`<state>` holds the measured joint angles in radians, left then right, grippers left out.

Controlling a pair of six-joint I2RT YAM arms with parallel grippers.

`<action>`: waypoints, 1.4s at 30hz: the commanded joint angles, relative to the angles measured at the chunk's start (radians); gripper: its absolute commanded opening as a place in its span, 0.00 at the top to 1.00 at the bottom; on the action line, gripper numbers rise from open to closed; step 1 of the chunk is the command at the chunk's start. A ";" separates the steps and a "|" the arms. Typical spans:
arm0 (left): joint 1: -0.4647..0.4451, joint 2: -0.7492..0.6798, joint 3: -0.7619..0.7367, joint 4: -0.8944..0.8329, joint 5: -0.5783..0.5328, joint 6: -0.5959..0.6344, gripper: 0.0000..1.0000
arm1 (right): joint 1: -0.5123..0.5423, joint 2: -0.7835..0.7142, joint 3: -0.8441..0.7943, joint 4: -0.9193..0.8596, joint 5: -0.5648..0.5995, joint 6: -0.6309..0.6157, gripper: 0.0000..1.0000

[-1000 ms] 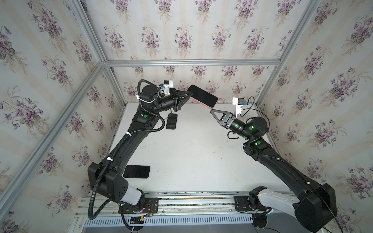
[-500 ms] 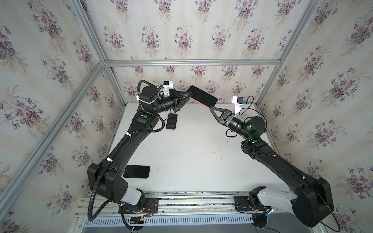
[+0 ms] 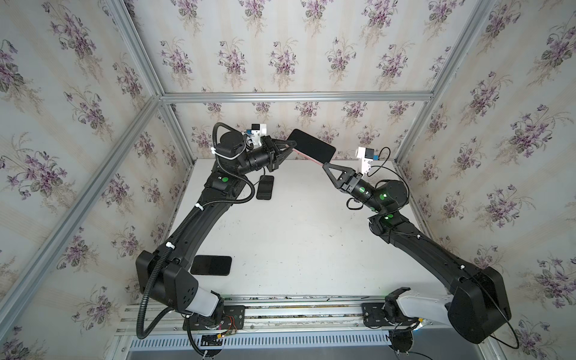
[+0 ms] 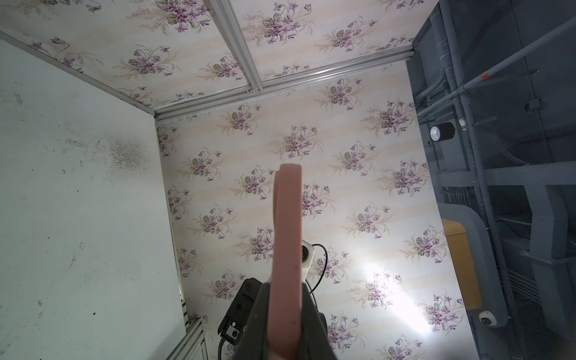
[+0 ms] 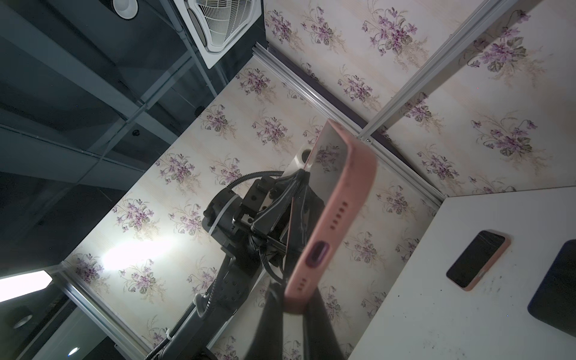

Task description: Take the phone out of the phone case

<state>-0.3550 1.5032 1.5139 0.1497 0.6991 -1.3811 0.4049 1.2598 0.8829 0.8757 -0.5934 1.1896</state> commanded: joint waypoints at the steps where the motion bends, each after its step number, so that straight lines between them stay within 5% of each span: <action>1: -0.006 0.000 0.019 0.064 0.070 -0.034 1.00 | 0.000 0.021 0.002 0.017 -0.031 -0.024 0.96; 4: -0.007 0.002 0.022 0.060 0.080 -0.066 1.00 | -0.001 0.025 -0.015 -0.024 -0.075 -0.120 1.00; 9: -0.017 -0.005 0.024 0.044 0.105 -0.120 1.00 | -0.001 -0.018 -0.027 -0.280 -0.077 -0.531 1.00; 15: -0.048 0.006 0.020 0.050 0.147 -0.175 1.00 | -0.027 -0.027 0.062 -0.498 0.054 -0.906 1.00; 19: -0.045 0.009 0.020 0.045 0.148 -0.174 1.00 | -0.080 -0.037 0.071 -0.482 0.098 -0.926 1.00; 24: -0.023 0.014 0.043 0.049 0.124 -0.154 1.00 | -0.129 -0.224 -0.134 -0.416 0.130 -0.804 0.45; 31: -0.020 0.040 0.037 0.105 0.128 -0.166 1.00 | -0.127 -0.400 -0.203 -0.437 0.098 -0.665 0.29; 34: -0.008 0.073 0.104 0.050 0.188 -0.060 1.00 | -0.127 -0.457 -0.153 -0.556 0.163 -0.741 0.24; 37: -0.001 0.117 0.239 -0.109 0.293 0.184 1.00 | -0.129 -0.466 -0.054 -0.748 0.160 -0.903 0.23; 42: -0.002 0.117 0.429 -0.613 0.340 0.787 1.00 | -0.132 -0.399 0.090 -1.016 0.032 -1.147 0.23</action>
<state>-0.3580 1.6348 1.8832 -0.1581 0.9703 -1.0313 0.2729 0.8310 0.9188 0.0704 -0.4812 0.2363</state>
